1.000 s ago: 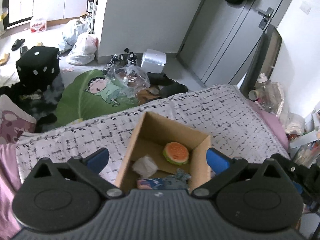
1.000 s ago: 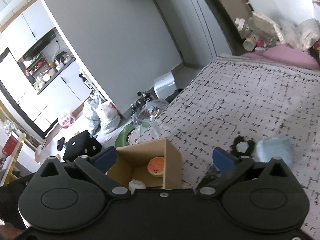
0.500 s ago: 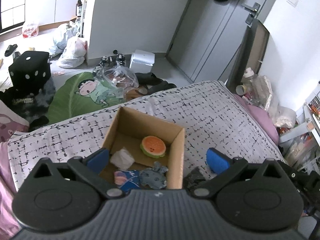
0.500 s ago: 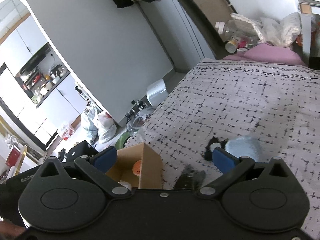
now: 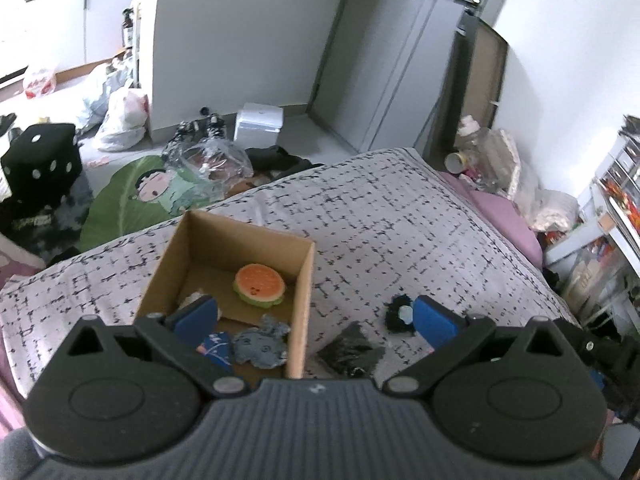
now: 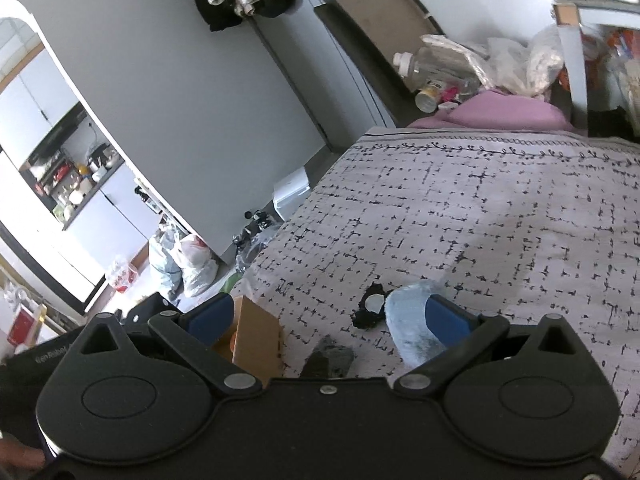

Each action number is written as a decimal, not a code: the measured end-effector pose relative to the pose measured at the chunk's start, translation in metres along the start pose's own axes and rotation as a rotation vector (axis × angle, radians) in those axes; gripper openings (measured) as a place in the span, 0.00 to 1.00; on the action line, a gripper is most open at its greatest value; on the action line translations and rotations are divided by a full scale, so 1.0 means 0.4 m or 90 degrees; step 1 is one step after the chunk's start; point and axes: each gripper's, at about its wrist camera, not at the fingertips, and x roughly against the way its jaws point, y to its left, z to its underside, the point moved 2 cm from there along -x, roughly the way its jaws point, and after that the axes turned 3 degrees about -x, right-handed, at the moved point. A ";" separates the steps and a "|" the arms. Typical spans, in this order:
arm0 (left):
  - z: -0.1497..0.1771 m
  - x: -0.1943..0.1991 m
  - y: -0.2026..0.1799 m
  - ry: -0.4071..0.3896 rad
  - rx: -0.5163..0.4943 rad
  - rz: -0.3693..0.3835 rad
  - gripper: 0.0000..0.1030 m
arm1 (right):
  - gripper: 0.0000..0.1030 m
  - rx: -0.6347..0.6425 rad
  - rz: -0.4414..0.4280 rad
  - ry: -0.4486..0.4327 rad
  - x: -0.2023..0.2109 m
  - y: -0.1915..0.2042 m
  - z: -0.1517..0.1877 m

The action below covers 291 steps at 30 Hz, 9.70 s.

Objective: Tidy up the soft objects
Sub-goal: 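Lower the left gripper onto the light-blue fuzzy plush and close it, then lift the blue plush with the left gripper and carry it over the box, then open the left gripper to drop the blue plush into the box, then lower the left gripper onto the black plastic bag and close it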

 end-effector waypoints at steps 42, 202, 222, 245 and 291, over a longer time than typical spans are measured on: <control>0.083 -0.238 -0.348 0.067 -0.110 0.064 0.88 | 0.75 -0.165 0.090 0.045 -0.092 -0.330 -0.003; -0.081 -0.251 0.377 0.086 0.208 0.032 0.52 | 0.33 -0.106 -0.069 0.171 -0.447 0.312 0.132; -0.088 -0.103 0.242 0.032 0.128 0.048 0.86 | 0.76 0.052 -0.065 0.115 -0.253 0.258 0.078; -0.009 -0.030 0.038 0.017 0.035 -0.018 1.00 | 0.97 0.089 -0.061 0.080 -0.100 0.085 0.004; 0.138 -0.317 -0.234 0.121 -0.053 -0.041 0.89 | 0.96 -0.033 -0.064 0.111 -0.213 -0.186 -0.062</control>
